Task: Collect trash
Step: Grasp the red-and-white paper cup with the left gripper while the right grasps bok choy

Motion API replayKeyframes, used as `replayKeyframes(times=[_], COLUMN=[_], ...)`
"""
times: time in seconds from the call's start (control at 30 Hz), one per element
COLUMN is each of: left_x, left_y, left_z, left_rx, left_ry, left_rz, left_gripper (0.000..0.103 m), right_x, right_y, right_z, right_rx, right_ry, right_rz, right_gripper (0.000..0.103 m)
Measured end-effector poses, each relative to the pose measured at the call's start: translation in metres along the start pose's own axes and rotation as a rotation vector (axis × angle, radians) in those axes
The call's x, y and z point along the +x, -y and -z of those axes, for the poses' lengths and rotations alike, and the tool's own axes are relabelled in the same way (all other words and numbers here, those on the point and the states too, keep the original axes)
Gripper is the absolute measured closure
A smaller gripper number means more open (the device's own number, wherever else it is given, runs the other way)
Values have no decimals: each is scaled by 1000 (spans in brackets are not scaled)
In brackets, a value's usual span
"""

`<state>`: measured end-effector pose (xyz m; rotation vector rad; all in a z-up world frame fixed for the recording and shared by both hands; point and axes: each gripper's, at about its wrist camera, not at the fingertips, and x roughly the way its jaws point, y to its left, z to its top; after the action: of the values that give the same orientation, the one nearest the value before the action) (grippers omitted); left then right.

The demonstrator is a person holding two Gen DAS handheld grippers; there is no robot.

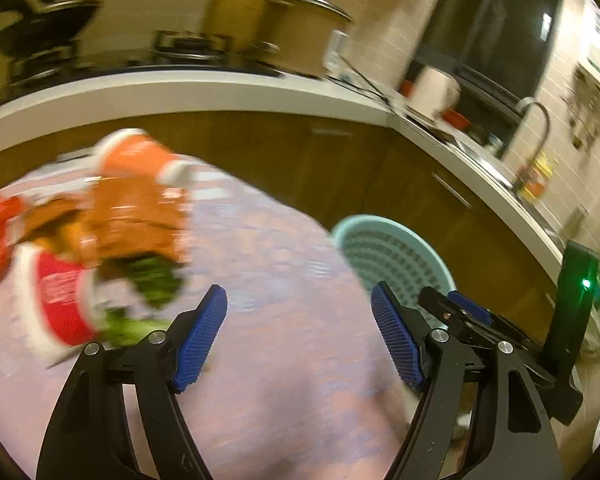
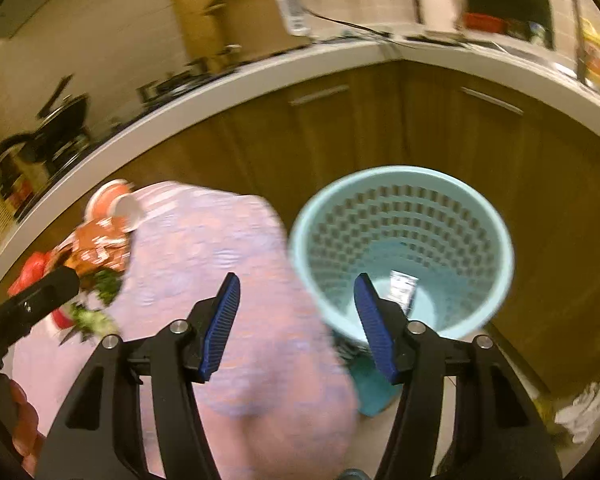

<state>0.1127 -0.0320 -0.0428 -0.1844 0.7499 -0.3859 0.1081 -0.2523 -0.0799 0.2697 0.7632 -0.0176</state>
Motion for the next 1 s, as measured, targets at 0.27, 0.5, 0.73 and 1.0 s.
replayKeyframes(times=[0.27, 0.5, 0.73, 1.0], left_x=[-58, -63, -25, 6], left_y=[-78, -125, -135, -128], left_z=[6, 9, 5, 1], left_rx=[-128, -174, -158, -100], left_ry=[97, 83, 1, -49], left_rz=[-179, -280, -278, -327], left_gripper=[30, 14, 14, 29], right_x=[12, 28, 32, 38], right_y=[-69, -115, -133, -141], right_z=[10, 21, 21, 22], right_rx=[-98, -177, -271, -341], right_ry=[-29, -59, -76, -106], right_rz=[-100, -184, -267, -289], right_gripper=[72, 72, 72, 72])
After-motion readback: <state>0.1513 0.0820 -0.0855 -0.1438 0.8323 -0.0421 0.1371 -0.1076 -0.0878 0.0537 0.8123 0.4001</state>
